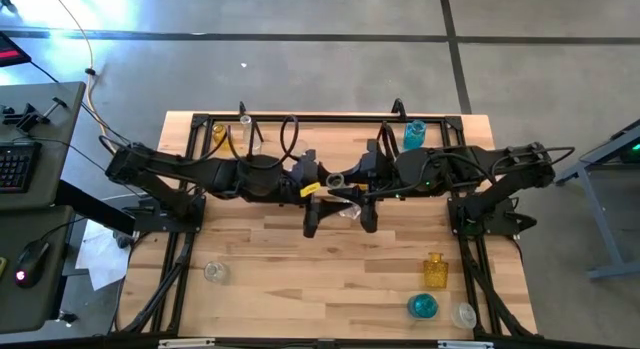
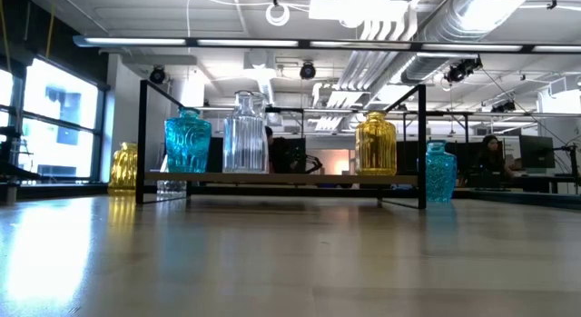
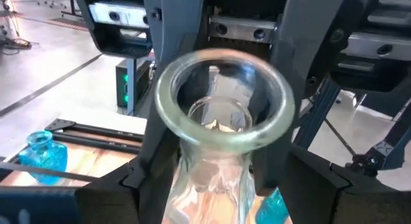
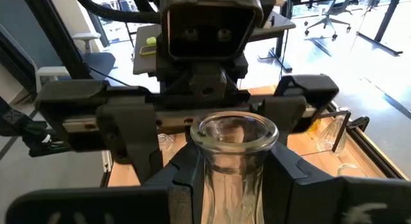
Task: Sort vases onto shelf
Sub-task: Put the transparent vase on the shelf aligned with the other transparent vases
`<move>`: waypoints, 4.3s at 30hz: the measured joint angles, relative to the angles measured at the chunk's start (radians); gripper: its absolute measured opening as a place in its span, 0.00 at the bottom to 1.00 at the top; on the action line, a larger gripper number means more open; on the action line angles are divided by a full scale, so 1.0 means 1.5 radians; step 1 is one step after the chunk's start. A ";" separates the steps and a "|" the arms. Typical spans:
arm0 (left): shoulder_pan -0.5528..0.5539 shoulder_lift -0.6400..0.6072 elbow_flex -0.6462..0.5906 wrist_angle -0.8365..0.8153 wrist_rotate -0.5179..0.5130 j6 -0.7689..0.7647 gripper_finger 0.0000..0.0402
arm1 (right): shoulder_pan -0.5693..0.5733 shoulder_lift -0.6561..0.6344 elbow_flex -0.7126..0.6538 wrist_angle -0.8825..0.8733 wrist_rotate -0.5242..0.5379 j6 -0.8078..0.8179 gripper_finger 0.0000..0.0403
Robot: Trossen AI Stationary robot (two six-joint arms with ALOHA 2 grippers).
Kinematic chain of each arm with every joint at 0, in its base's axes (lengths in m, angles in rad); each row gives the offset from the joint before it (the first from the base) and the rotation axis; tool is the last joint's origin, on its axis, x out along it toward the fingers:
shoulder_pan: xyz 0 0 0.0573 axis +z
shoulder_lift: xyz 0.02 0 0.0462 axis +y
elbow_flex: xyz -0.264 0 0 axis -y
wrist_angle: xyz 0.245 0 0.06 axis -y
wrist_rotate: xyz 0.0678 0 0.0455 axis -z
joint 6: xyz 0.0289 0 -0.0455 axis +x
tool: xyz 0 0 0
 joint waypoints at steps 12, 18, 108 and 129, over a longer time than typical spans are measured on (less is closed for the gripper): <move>-0.003 -0.061 0.000 -0.106 -0.035 0.008 0.59 | -0.010 -0.001 0.000 0.002 0.004 -0.005 0.20; -0.013 -0.084 -0.001 -0.186 -0.044 -0.001 0.59 | -0.030 -0.002 0.000 0.004 0.004 -0.004 0.20; -0.036 -0.329 -0.002 -0.486 -0.421 -0.162 0.59 | -0.510 0.459 0.001 0.404 -0.483 -0.116 0.20; -0.037 -0.329 -0.002 -0.486 -0.421 -0.173 0.59 | -0.501 0.481 0.002 0.417 -0.465 -0.111 0.20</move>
